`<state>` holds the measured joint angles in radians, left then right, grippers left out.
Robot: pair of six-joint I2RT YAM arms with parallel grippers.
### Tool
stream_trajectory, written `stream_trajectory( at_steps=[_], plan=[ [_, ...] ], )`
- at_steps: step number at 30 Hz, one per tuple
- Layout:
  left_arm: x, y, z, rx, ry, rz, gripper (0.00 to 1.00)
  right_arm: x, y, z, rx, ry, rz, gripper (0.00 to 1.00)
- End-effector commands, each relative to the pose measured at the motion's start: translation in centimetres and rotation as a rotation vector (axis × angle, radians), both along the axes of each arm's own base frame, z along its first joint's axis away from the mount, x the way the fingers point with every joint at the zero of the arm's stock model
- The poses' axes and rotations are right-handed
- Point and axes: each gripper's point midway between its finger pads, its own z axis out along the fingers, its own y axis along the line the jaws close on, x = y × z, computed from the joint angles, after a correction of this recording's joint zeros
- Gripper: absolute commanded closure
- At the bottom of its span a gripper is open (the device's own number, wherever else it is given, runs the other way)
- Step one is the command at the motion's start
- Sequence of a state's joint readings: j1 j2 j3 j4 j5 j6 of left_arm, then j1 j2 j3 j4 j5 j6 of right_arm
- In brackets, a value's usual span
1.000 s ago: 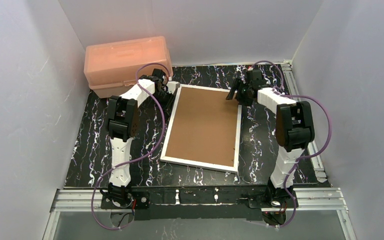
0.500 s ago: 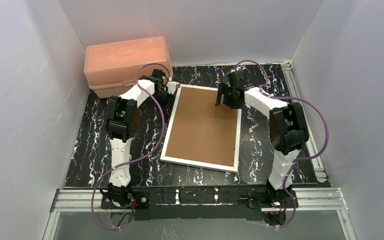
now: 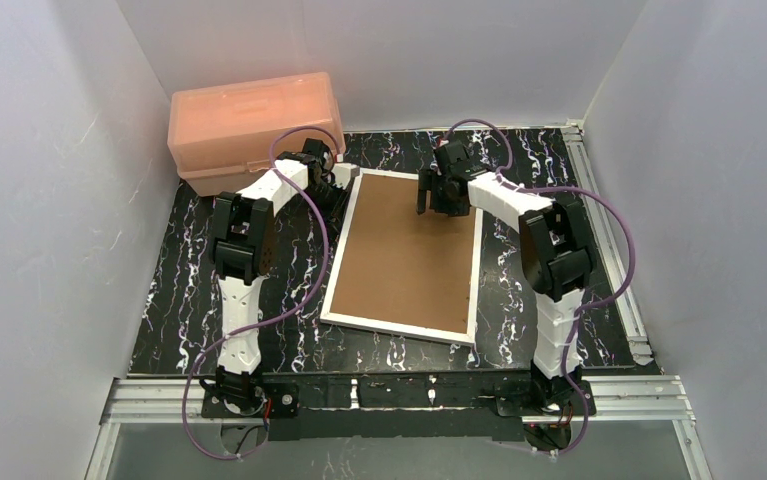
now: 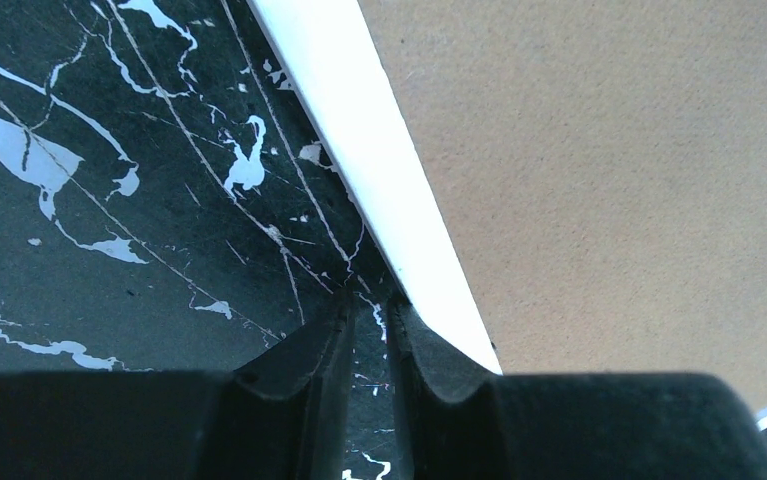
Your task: Put the photo into the frame
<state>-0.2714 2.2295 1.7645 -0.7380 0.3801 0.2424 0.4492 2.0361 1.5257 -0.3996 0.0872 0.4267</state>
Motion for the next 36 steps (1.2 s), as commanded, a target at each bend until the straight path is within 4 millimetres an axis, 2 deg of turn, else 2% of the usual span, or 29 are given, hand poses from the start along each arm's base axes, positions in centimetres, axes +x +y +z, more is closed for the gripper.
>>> stream_trajectory(
  at_steps=[1, 3, 6, 10, 12, 16, 20, 24, 31, 36],
  plan=[
    [-2.1, 0.4, 0.7, 0.006, 0.052, -0.013, 0.83, -0.4, -1.0, -1.7, -0.058, 0.035, -0.008, 0.15],
    [-2.1, 0.4, 0.7, 0.002, 0.053, -0.013, 0.83, -0.9, -1.0, -2.2, -0.054, 0.051, -0.008, 0.16],
    [-2.2, 0.4, 0.7, 0.0, 0.056, -0.013, 0.83, -0.5, -0.6, -1.3, -0.027, 0.025, -0.007, 0.16],
    [-2.3, 0.5, 0.7, 0.004, 0.055, -0.014, 0.83, 1.3, 0.2, 2.2, 0.011, -0.036, -0.003, 0.14],
    [-2.3, 0.5, 0.7, 0.008, 0.054, -0.015, 0.83, 2.0, 0.0, 4.2, 0.047, -0.064, -0.013, 0.13],
    [-2.3, 0.5, 0.7, 0.008, 0.055, -0.015, 0.83, 2.6, -2.3, 7.3, 0.185, -0.099, -0.056, 0.12],
    [-2.3, 0.5, 0.7, 0.004, 0.056, -0.015, 0.83, 2.2, -5.9, 6.1, 0.26, -0.044, -0.108, 0.12],
    [-2.3, 0.4, 0.7, 0.0, 0.057, -0.015, 0.83, 1.9, -7.9, 4.8, 0.351, -0.006, -0.153, 0.12],
    [-2.4, 0.5, 0.7, 0.004, 0.057, -0.015, 0.83, 1.4, -8.1, 2.8, 0.43, 0.044, -0.171, 0.13],
    [-2.4, 0.6, 0.5, 0.006, 0.06, -0.016, 0.83, 1.4, -9.1, 3.1, 0.435, 0.03, -0.203, 0.14]
  ],
)
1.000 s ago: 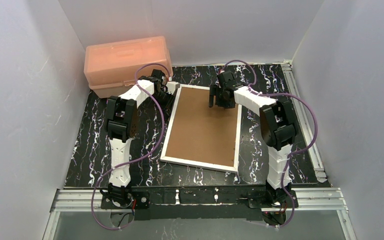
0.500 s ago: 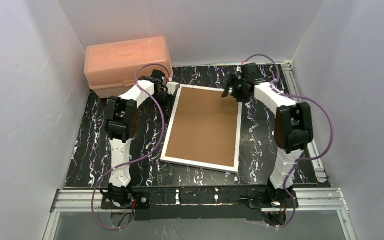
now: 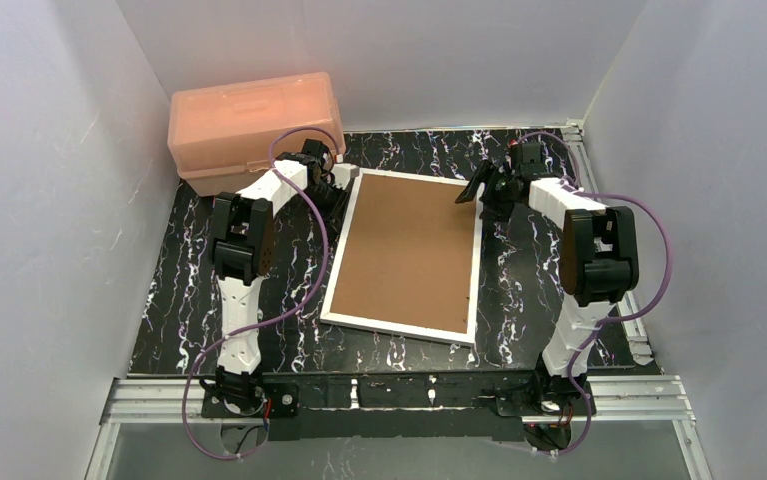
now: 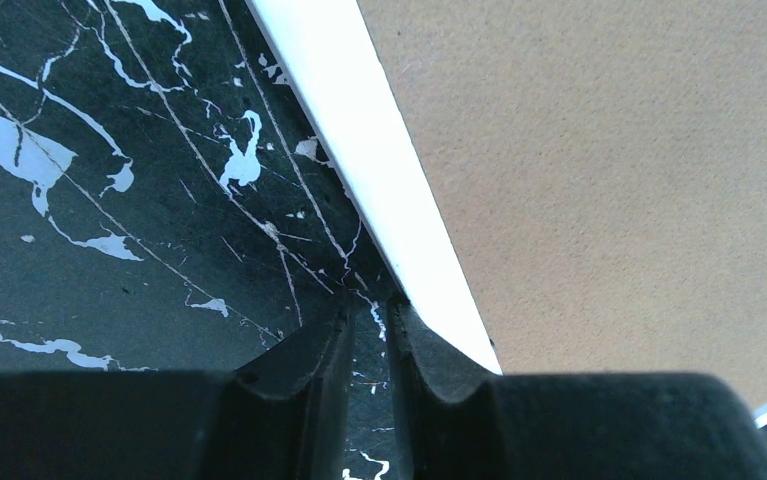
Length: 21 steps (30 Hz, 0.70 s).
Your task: Put the photo into the frame
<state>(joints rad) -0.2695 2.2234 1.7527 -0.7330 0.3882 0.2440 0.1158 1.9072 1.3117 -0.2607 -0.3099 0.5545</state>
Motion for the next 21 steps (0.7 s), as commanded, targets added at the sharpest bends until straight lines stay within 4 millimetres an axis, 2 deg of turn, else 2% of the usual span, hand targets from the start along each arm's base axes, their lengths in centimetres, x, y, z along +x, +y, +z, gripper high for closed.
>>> stream_trajectory(
  at_steps=[1, 5, 10, 21],
  plan=[
    [-2.3, 0.5, 0.5, 0.013, 0.059, -0.017, 0.83, 0.9, -0.6, 1.8, 0.035, -0.065, -0.027, 0.14],
    [-2.2, 0.5, 0.4, 0.013, 0.058, -0.016, 0.83, 1.4, -0.7, 3.1, 0.042, -0.099, -0.029, 0.14],
    [-2.2, 0.5, 0.6, 0.009, 0.056, -0.012, 0.83, 1.6, 0.1, 1.9, 0.085, -0.068, -0.023, 0.16],
    [-2.2, 0.5, 0.4, 0.01, 0.06, -0.015, 0.84, 1.6, 0.4, -0.4, 0.111, -0.035, -0.032, 0.17]
  ],
)
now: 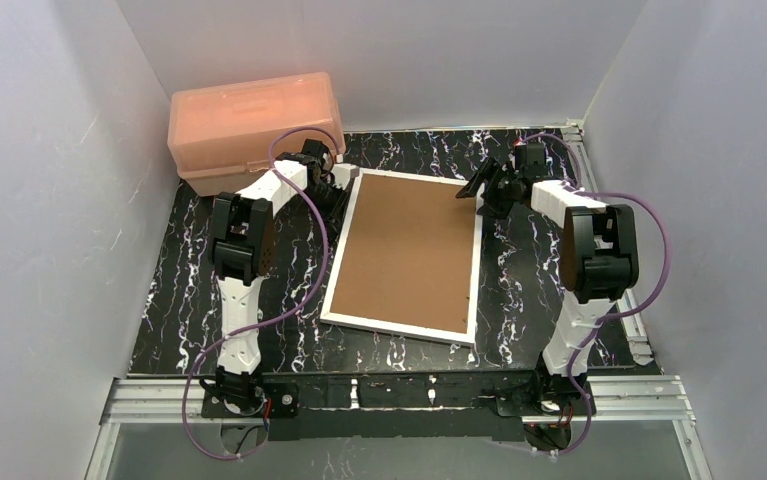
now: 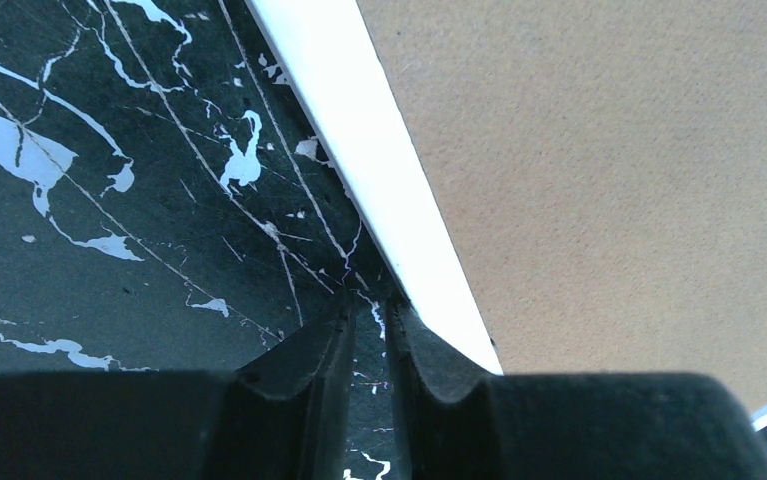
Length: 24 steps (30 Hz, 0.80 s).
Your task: Put the photo into the frame
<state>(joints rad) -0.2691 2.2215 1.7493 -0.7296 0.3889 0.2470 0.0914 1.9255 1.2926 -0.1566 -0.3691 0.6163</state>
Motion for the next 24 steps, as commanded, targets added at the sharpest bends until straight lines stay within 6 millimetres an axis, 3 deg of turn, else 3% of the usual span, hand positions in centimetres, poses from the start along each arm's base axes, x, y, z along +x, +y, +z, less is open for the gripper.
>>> stream_trajectory(
  at_steps=[1, 24],
  plan=[
    [-2.3, 0.4, 0.4, 0.011, 0.064, -0.013, 0.84, 0.2, 0.3, -0.8, 0.025, 0.001, -0.001, 0.17],
    [-2.3, 0.1, 0.1, -0.004, 0.077, -0.028, 0.84, -1.4, 0.7, -4.4, 0.0, 0.096, 0.03, 0.2]
  ],
)
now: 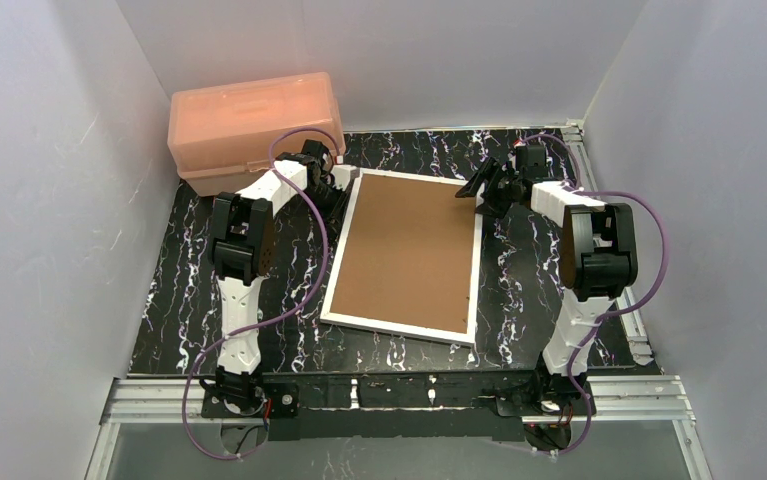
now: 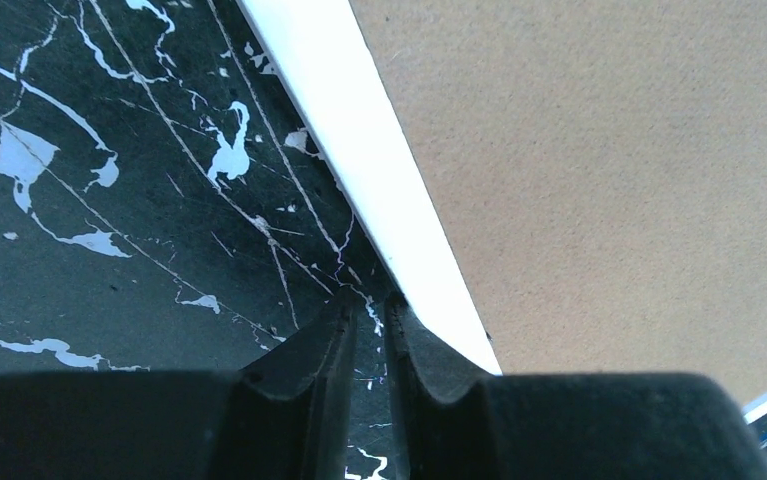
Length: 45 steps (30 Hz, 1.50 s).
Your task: Put the photo into the frame
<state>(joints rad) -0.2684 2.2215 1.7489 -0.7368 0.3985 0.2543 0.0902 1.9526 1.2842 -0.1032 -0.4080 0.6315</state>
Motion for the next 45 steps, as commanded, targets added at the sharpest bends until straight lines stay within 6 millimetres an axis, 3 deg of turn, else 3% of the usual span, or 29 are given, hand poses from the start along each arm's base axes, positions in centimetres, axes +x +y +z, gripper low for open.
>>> stream_trajectory(
  at_steps=[1, 18, 22, 26, 28, 31, 33, 35, 40, 45],
  plan=[
    [-2.2, 0.2, 0.0, 0.004, 0.071, -0.021, 0.84, -1.9, 0.1, -4.1, -0.043, 0.108, 0.018, 0.2],
    [-2.3, -0.4, 0.1, -0.008, 0.076, -0.034, 0.85, -4.2, 1.8, -7.0, -0.136, 0.196, 0.082, 0.2],
    [-2.4, -0.4, 0.1, -0.005, 0.075, -0.037, 0.85, -4.3, 2.2, -6.5, -0.11, 0.185, 0.084, 0.2],
    [-2.4, -0.2, 0.8, 0.002, 0.068, -0.038, 0.85, -2.1, 3.2, -2.1, -0.048, 0.073, 0.086, 0.2],
    [-2.3, -0.1, 1.7, 0.002, 0.058, -0.041, 0.85, 0.4, 3.6, 1.8, -0.032, -0.033, 0.079, 0.18],
    [-2.8, 0.1, 3.8, -0.007, 0.046, -0.058, 0.83, 3.7, 3.2, 6.1, -0.083, -0.16, 0.059, 0.13],
    [-3.9, 0.4, 5.2, -0.007, 0.045, -0.082, 0.8, 5.7, 2.9, 7.5, -0.113, -0.229, 0.041, 0.09],
    [-5.5, 1.1, 6.1, 0.003, 0.056, -0.117, 0.73, 7.5, 2.5, 7.6, -0.154, -0.265, 0.03, 0.07],
    [-11.9, 3.7, 7.7, 0.027, 0.137, -0.218, 0.56, 11.5, 1.6, 6.0, -0.234, -0.305, -0.01, 0.06],
    [-17.7, 5.9, 7.1, 0.071, 0.186, -0.303, 0.47, 13.9, 1.4, 3.5, -0.262, -0.293, -0.018, 0.05]
  ],
)
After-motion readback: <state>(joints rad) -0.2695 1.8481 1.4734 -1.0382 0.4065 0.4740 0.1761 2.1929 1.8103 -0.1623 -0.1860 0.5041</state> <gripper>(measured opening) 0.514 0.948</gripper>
